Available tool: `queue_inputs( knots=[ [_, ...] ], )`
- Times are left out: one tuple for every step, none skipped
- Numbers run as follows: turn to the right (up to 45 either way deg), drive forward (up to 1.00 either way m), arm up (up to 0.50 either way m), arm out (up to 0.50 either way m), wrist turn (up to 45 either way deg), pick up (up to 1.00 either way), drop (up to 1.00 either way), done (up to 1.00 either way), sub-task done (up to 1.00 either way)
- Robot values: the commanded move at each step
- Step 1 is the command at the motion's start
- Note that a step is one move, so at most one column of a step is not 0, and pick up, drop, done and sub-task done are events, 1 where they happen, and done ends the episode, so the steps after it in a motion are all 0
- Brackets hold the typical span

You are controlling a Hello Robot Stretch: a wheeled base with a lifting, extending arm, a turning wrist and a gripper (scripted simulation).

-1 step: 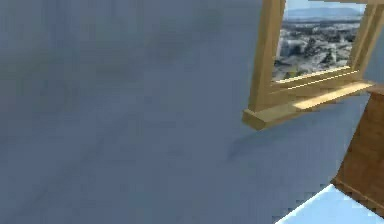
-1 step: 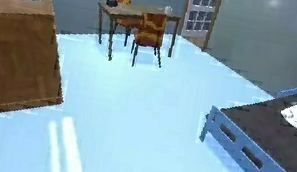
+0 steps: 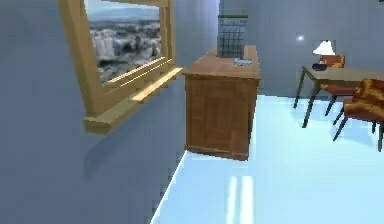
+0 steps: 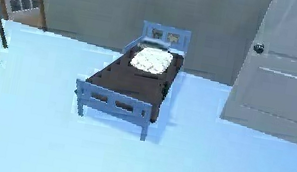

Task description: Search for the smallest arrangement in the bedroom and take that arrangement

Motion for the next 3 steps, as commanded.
queue_inputs(
  knots=[
    [15.0, 0.00, 0.00, 0.00, 0.0, 0.00, 0.00, 0.00, 0.00],
    [0.0, 0.05, 0.00, 0.00, 0.0, 0.00, 0.00, 0.00, 0.00],
    [18.0, 0.00, 0.00, 0.00, 0.0, 0.00, 0.00, 0.00, 0.00]
  ],
)
